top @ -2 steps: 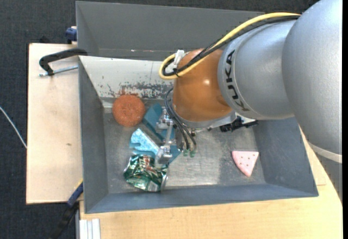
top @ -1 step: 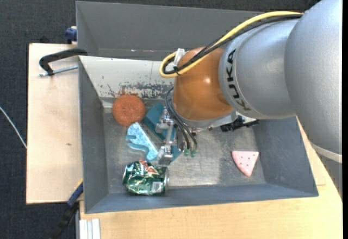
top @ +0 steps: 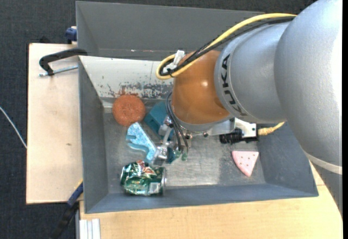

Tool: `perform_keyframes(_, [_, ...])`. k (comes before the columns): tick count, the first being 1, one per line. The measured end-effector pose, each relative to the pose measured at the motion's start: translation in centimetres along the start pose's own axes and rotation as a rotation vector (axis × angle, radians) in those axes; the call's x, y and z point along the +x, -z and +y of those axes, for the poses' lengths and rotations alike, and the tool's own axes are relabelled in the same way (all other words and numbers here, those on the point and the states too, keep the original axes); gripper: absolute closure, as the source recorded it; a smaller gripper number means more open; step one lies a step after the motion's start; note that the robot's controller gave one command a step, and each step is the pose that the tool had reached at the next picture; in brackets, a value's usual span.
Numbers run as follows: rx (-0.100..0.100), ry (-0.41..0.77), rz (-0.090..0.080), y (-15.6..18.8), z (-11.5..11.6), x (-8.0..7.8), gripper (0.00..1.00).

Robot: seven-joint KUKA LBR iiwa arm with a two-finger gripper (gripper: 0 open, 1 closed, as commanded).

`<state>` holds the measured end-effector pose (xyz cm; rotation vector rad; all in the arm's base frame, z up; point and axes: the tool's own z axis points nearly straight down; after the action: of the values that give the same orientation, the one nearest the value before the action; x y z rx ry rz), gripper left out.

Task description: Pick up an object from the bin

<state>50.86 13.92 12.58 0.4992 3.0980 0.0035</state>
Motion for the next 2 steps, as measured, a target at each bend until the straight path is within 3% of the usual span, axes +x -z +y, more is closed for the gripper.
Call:
perform_keyframes(1, [-0.001, 0.003, -0.003, -5.5, 2.2, -0.1, 0.0])
perform_keyframes(2, [-0.011, -0.291, 0.0, -5.0, 1.1, -0.4, 1.0])
